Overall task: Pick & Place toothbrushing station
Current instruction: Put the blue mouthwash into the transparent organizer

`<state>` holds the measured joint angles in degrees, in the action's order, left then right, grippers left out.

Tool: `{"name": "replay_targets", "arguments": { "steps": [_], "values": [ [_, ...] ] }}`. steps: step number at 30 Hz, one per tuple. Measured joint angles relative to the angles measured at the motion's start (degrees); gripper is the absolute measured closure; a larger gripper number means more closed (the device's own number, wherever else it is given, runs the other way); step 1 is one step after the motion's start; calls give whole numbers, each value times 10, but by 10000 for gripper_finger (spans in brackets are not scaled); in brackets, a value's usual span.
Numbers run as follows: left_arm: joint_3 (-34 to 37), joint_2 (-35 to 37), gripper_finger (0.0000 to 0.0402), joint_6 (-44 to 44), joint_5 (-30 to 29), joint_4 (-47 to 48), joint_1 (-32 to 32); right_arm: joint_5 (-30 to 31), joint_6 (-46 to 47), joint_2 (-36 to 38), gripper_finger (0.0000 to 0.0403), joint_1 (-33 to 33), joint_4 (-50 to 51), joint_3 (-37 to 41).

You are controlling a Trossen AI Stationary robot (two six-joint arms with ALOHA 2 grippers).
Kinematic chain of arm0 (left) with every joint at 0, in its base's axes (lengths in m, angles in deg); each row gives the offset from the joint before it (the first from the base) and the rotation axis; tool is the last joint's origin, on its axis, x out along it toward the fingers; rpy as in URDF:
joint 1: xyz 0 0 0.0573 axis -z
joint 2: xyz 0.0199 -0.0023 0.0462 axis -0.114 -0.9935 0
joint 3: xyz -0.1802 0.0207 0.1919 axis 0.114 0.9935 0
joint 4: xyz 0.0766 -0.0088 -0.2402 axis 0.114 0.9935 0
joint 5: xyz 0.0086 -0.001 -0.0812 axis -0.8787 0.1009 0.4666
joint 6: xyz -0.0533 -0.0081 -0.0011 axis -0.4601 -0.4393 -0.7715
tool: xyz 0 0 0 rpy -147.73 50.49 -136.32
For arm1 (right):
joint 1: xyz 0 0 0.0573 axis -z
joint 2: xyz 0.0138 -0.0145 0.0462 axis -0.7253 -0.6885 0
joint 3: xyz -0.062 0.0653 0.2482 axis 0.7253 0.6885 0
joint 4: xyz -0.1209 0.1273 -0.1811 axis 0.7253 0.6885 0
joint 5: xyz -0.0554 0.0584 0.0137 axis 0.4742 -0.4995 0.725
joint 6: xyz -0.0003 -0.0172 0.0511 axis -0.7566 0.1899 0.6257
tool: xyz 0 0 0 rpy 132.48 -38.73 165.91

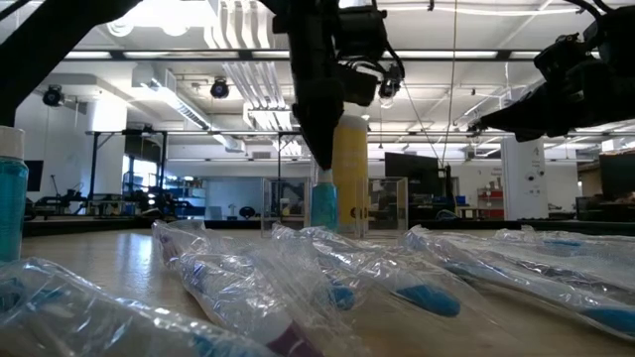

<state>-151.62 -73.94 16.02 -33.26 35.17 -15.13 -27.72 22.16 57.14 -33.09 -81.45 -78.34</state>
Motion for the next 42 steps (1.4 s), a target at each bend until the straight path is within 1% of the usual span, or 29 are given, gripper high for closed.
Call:
{"name": "replay_targets", "arguments": {
  "steps": [3,6,9,12,14,17,20,23,24,26,30,33,37,40,42],
  "values": [
    [0,21,241,-10,-6,37,2,-4,1,0,394,0,0,0],
    [2,60,241,-11,-6,64,11,-6,1,0,394,0,3,0],
    [17,122,241,-11,-7,39,22,-6,0,1,394,0,9,0],
    [49,204,241,-5,-12,-14,29,-6,4,0,394,0,9,0],
    [97,272,245,8,-13,-80,33,-6,9,1,394,0,9,0],
    [214,383,265,20,-16,-218,35,-6,9,1,394,0,9,0],
    [336,486,314,-13,-14,-332,29,-6,10,1,394,0,9,0],
    [437,576,380,-34,5,-390,22,-13,12,1,394,0,9,0],
    [467,604,390,-38,11,-405,21,-16,11,1,394,0,8,0],
    [522,653,391,-35,36,-433,22,-17,9,1,394,0,5,0],
    [618,733,398,15,93,-479,32,-18,7,1,394,0,-1,0],
    [687,783,397,46,106,-532,45,-18,7,1,394,0,-1,0],
    [766,835,398,55,114,-580,44,-18,12,1,394,0,-5,0],
    [814,865,399,81,165,-601,45,-18,16,0,394,0,-5,0],
    [837,880,399,80,174,-610,45,-18,16,0,394,0,-5,0]
  ]
}}
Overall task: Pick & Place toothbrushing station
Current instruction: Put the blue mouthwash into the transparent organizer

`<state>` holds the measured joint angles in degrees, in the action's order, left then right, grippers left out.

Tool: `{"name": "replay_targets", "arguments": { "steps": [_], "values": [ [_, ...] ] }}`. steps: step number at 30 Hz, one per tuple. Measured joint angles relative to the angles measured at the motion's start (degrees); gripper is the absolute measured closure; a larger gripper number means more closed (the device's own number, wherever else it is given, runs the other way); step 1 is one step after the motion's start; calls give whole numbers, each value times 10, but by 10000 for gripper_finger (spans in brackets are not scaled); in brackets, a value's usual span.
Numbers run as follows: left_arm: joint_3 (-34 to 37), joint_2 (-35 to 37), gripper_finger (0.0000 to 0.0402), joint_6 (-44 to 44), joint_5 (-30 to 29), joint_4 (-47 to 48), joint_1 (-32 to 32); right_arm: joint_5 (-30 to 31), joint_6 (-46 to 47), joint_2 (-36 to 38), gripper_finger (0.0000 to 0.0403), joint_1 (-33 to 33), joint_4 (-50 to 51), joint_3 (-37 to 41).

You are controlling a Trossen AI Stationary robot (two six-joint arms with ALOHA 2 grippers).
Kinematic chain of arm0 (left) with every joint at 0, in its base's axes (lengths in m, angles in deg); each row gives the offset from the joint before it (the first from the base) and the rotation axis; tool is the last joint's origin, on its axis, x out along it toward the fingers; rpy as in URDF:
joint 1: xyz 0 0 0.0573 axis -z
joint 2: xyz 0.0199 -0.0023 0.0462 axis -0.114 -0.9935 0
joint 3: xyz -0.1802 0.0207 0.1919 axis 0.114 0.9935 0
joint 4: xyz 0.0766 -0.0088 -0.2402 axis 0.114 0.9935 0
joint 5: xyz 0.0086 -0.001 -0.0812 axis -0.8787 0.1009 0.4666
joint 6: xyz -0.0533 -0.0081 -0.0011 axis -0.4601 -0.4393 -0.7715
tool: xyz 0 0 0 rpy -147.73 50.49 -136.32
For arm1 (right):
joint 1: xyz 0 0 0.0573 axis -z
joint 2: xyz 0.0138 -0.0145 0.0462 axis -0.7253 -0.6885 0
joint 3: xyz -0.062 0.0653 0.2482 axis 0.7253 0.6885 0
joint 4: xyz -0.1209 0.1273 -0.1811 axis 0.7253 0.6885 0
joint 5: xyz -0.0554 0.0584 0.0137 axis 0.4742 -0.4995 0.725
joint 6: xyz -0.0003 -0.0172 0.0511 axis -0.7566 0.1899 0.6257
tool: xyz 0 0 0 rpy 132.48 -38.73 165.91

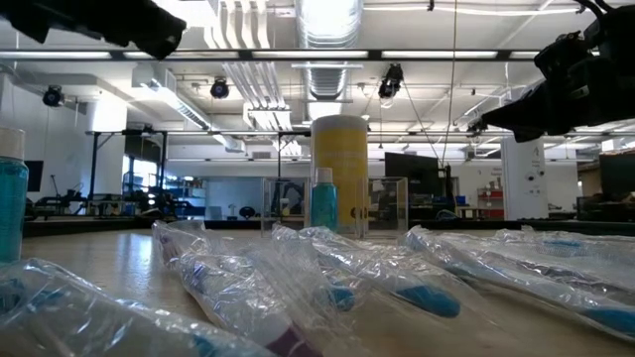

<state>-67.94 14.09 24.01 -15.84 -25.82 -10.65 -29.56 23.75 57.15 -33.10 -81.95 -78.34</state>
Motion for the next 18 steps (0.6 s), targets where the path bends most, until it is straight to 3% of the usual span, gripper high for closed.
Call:
{"name": "replay_targets", "arguments": {
  "steps": [4,11,18],
  "values": [
    [30,34,400,-17,-39,-1,-3,0,4,0,394,0,0,0],
    [65,125,400,-38,-34,-4,-3,-1,2,0,394,0,0,0],
    [66,151,401,-47,-24,13,-3,-1,-9,0,394,0,0,0]
  ]
}}
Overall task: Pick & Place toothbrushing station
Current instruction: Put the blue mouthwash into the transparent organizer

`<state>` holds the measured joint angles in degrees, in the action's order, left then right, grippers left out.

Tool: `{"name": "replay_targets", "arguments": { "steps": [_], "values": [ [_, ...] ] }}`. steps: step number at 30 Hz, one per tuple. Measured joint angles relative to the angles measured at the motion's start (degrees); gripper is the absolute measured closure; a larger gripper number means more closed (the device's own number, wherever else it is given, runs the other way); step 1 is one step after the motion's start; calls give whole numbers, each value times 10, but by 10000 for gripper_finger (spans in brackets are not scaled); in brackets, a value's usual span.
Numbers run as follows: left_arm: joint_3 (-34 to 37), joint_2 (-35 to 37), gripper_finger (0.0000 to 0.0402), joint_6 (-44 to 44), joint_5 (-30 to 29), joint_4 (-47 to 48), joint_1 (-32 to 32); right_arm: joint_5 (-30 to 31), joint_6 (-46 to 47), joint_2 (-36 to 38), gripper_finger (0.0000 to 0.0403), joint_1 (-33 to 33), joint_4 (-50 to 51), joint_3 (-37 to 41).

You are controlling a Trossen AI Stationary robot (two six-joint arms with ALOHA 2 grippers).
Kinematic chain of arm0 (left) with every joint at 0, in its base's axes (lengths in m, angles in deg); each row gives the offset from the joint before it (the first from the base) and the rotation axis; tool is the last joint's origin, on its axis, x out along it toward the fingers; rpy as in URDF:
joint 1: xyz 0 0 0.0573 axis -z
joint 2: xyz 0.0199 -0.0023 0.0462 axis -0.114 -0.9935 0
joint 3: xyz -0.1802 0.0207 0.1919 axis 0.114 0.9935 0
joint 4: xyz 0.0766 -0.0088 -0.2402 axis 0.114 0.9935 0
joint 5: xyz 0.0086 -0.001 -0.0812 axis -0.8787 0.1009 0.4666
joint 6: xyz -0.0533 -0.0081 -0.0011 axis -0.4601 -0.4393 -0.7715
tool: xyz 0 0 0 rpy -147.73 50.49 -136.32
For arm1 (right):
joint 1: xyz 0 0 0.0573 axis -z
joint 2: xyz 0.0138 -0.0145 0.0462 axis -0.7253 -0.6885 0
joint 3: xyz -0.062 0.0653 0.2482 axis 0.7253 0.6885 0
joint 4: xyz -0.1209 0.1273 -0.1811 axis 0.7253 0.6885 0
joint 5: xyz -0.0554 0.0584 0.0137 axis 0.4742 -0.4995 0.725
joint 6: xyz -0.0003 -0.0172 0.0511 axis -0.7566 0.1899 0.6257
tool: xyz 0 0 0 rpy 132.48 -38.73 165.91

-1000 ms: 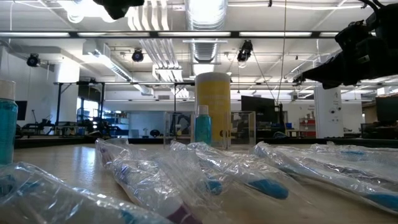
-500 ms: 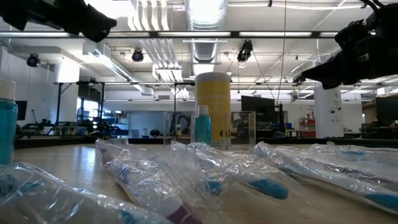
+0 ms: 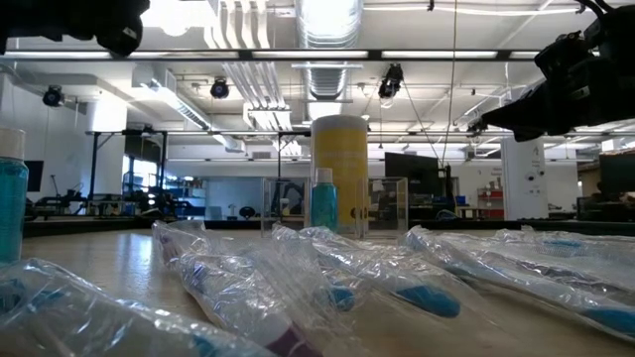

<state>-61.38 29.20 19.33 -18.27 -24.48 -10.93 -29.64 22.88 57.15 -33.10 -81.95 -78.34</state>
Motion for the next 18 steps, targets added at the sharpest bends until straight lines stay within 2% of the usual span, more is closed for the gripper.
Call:
{"name": "replay_targets", "arguments": {
  "steps": [5,8,12,18],
  "values": [
    [-21,2,401,2,0,56,0,0,-4,0,394,0,0,0],
    [-47,-24,398,14,0,112,1,0,-6,0,394,0,0,0],
    [-107,-79,389,84,7,170,8,1,-7,0,394,0,0,0],
    [-237,-188,386,211,31,272,37,1,-6,0,394,0,0,0]
  ]
}}
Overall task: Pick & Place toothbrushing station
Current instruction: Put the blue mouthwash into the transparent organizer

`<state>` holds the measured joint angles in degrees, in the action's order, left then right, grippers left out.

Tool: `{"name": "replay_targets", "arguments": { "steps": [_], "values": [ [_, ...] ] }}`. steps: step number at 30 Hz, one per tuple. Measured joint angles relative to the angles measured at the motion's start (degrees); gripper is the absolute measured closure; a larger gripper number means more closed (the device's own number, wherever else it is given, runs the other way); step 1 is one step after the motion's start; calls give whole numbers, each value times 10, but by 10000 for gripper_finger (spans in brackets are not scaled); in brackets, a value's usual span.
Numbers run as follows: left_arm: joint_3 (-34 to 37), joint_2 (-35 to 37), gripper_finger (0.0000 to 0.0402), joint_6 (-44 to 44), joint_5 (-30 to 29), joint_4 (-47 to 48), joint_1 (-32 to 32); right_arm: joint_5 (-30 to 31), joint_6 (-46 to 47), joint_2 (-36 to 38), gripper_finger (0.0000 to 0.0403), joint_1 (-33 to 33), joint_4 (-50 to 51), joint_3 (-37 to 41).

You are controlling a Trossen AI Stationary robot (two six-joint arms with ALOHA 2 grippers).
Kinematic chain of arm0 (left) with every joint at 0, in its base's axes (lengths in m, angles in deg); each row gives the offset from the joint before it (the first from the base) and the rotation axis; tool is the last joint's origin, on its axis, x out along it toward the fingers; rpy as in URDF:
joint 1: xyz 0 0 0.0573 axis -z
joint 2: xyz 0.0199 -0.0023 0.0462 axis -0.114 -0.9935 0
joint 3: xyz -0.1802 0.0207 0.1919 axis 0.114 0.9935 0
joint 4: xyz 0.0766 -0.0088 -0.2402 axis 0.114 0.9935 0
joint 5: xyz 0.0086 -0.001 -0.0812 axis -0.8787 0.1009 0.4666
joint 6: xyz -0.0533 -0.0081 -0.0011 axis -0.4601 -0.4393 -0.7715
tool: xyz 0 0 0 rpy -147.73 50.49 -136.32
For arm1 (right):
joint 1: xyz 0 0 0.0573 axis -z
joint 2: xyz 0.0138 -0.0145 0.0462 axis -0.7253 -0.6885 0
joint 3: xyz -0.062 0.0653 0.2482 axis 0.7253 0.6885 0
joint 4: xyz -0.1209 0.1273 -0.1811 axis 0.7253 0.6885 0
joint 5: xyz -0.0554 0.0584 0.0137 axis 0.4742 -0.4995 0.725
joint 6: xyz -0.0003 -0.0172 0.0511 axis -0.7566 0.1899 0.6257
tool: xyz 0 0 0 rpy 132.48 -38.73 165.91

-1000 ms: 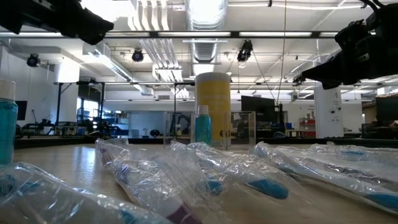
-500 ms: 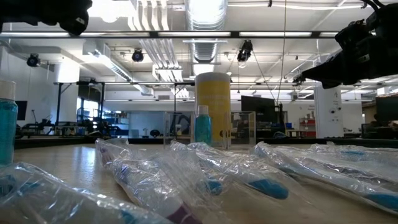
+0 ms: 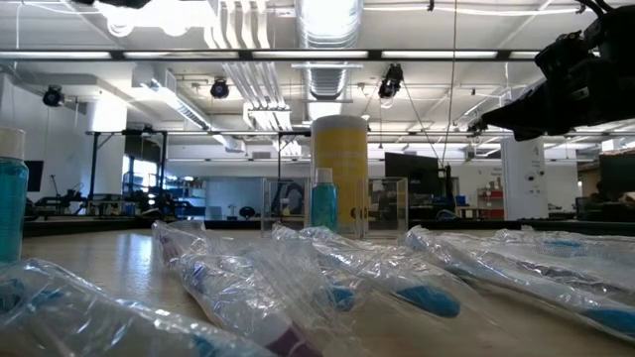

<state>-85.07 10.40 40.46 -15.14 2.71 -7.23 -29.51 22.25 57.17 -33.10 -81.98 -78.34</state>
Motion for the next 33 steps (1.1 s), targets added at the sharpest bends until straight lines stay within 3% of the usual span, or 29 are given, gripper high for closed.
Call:
{"name": "replay_targets", "arguments": {
  "steps": [5,11,19,26,33],
  "values": [
    [-99,-86,396,25,-24,108,33,0,5,0,394,0,0,0],
    [-154,-169,390,5,-77,205,67,0,23,0,394,0,0,0],
    [-162,-251,382,1,-88,223,151,0,31,-1,394,0,0,0],
    [-180,-308,364,-5,-251,220,233,0,32,-2,394,0,1,0],
    [-193,-360,297,1,-284,225,292,0,34,-8,394,0,1,0]
  ]
}}
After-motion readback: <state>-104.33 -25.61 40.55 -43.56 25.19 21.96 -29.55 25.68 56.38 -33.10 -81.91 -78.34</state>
